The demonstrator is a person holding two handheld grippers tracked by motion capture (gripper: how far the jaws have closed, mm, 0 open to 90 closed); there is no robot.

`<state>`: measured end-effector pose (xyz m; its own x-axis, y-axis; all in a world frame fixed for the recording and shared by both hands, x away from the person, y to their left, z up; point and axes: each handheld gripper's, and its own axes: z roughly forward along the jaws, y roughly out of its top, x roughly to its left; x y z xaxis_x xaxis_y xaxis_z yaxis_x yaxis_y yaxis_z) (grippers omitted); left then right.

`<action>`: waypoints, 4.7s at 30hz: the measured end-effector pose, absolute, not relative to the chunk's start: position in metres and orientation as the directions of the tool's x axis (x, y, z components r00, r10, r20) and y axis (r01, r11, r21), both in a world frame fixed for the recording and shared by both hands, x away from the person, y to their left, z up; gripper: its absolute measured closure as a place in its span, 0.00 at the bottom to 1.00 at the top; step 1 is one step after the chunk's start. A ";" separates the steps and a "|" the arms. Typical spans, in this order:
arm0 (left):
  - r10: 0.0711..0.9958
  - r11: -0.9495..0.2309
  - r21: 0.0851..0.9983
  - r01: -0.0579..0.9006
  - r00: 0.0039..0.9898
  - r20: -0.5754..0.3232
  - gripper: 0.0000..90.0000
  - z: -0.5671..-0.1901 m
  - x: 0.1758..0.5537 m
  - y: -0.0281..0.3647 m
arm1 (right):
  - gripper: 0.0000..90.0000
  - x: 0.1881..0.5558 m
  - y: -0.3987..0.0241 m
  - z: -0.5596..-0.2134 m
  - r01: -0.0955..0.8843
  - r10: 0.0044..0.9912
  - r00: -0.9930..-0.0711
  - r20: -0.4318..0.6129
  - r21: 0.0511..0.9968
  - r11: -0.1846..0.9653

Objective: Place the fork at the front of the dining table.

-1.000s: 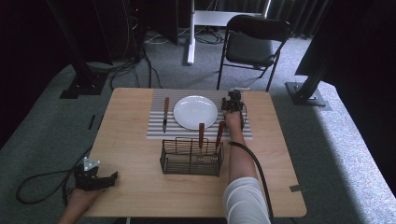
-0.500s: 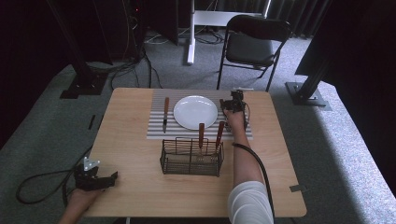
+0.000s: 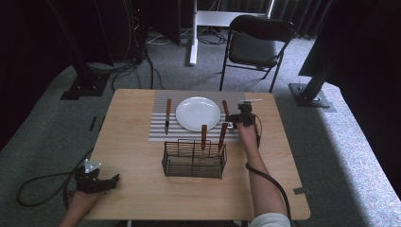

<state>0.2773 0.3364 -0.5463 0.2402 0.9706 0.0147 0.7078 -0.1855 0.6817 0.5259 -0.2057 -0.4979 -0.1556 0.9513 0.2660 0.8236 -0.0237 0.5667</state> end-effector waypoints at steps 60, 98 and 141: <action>0.971 -0.183 0.683 0.708 0.238 0.013 0.00 -0.546 0.277 0.336 | 0.16 0.446 -0.203 -0.517 0.712 0.942 -0.282 0.185 0.698 0.076; 0.971 -0.183 0.682 0.708 0.238 0.013 0.00 -0.546 0.277 0.336 | 0.14 0.376 -0.249 -0.534 0.624 0.960 -0.258 0.110 0.777 0.079; 0.971 -0.182 0.683 0.708 0.238 0.012 0.00 -0.546 0.277 0.336 | 0.14 0.281 -0.311 -0.546 0.618 0.997 -0.074 0.025 0.786 0.026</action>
